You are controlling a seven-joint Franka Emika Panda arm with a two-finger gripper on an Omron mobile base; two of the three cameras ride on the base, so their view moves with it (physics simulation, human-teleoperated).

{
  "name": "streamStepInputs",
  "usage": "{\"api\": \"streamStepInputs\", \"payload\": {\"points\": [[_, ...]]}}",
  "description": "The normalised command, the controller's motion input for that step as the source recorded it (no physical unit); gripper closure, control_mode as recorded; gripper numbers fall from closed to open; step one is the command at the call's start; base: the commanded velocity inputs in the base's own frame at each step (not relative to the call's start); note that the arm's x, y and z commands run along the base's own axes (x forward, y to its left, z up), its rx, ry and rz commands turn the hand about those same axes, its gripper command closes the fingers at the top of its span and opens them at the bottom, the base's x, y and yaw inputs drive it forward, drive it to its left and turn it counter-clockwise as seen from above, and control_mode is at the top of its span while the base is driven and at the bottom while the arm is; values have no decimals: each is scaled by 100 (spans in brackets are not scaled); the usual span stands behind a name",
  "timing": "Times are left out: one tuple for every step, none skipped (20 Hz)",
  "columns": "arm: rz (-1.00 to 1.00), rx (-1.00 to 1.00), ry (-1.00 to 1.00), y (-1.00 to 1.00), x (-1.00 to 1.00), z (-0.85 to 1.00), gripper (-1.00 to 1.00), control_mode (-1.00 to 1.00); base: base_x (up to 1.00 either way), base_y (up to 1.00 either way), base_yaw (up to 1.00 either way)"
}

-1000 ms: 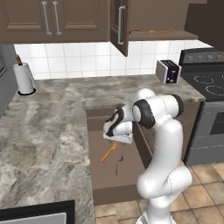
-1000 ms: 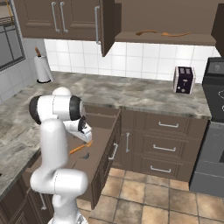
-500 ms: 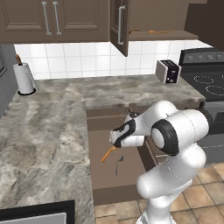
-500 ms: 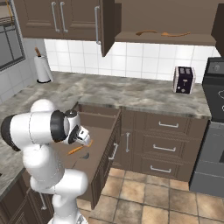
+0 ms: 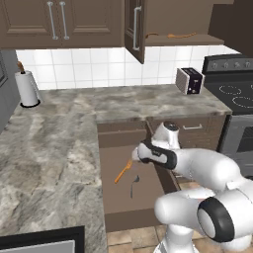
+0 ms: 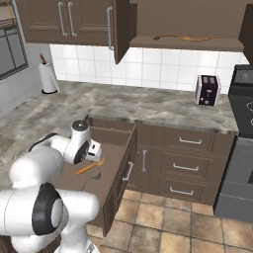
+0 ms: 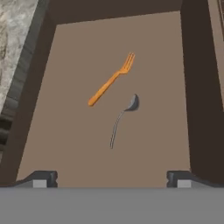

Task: Organize the utensils by type. Pick up the wooden spoons from the counter and place them in the open cabinet. Then pick up the metallic utensils from the counter and place them in the open drawer.

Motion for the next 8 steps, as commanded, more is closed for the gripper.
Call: {"api": "streamStepInputs", "payload": {"points": [[10,0,-12,-13,-57,67,-100,-100,0,0,0],[8,0,-16,-12,-61,65,-100,-100,0,0,0],[3,0,-22,-12,-63,61,-100,-100,0,0,0],[0,0,-22,-13,-61,62,-100,-100,0,0,0],[0,0,-22,-13,-60,61,-100,-100,0,0,0],[0,0,-22,-13,-60,61,-100,-100,0,0,0],[0,0,-22,-12,-60,61,-100,-100,0,0,0],[0,-1,-19,-12,-60,61,-100,-100,0,0,0]]}}
